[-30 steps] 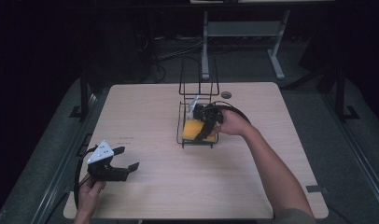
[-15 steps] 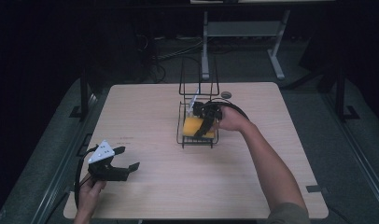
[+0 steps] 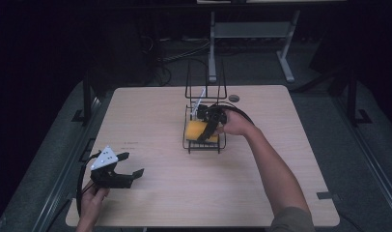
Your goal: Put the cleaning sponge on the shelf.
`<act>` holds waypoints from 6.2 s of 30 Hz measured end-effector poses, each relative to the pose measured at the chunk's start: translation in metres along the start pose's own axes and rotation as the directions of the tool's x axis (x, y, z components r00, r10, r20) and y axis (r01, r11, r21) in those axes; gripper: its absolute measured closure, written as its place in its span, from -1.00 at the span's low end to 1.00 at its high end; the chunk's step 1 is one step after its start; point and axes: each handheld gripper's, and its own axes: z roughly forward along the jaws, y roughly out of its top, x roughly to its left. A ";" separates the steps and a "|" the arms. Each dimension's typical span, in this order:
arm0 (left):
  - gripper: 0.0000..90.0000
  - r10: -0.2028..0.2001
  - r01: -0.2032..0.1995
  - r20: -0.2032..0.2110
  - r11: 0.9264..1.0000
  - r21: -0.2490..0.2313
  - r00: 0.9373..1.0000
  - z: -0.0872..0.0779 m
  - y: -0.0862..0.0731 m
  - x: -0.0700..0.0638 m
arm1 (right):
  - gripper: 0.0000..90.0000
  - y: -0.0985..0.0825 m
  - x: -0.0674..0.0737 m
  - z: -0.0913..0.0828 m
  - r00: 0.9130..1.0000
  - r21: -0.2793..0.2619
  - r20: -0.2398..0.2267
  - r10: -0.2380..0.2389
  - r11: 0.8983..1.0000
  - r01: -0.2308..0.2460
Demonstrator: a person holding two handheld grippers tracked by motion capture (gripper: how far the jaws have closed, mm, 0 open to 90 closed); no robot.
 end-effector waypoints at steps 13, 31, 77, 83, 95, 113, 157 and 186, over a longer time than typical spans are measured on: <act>-0.69 -0.006 0.006 0.005 1.000 0.003 1.000 0.000 -0.001 0.001 | -0.59 -0.001 -0.001 0.000 1.000 -0.002 -0.005 0.011 1.000 -0.011; -0.69 -0.004 0.004 0.004 1.000 0.009 1.000 0.001 -0.001 0.000 | -0.64 0.002 0.004 -0.011 0.999 -0.054 -0.008 0.036 0.998 -0.036; -0.69 0.020 -0.020 0.018 1.000 0.020 1.000 0.006 0.002 -0.003 | -0.64 -0.010 0.036 -0.024 1.000 -0.130 0.022 0.002 0.992 0.001; -0.69 0.019 -0.020 0.021 1.000 0.017 1.000 0.007 0.002 -0.004 | -0.64 -0.015 0.041 -0.020 1.000 -0.128 0.004 0.014 0.992 -0.013; -0.69 0.023 -0.024 0.027 1.000 0.021 0.999 0.008 0.003 -0.005 | -0.64 -0.018 0.053 -0.019 1.000 -0.132 0.002 -0.010 0.991 0.010; -0.69 0.027 -0.027 0.025 0.999 0.017 0.999 0.008 0.003 -0.006 | -0.63 -0.024 0.076 -0.020 0.998 -0.138 0.042 -0.048 0.989 0.053; -0.69 0.035 -0.036 0.026 0.999 0.038 0.999 0.010 0.001 -0.011 | -0.64 -0.099 0.113 -0.032 0.996 -0.164 0.087 0.031 0.986 -0.017; -0.69 0.048 -0.049 0.022 0.997 0.055 0.999 0.011 0.001 -0.013 | -0.64 -0.152 0.132 -0.032 0.990 -0.145 0.098 0.105 0.985 -0.091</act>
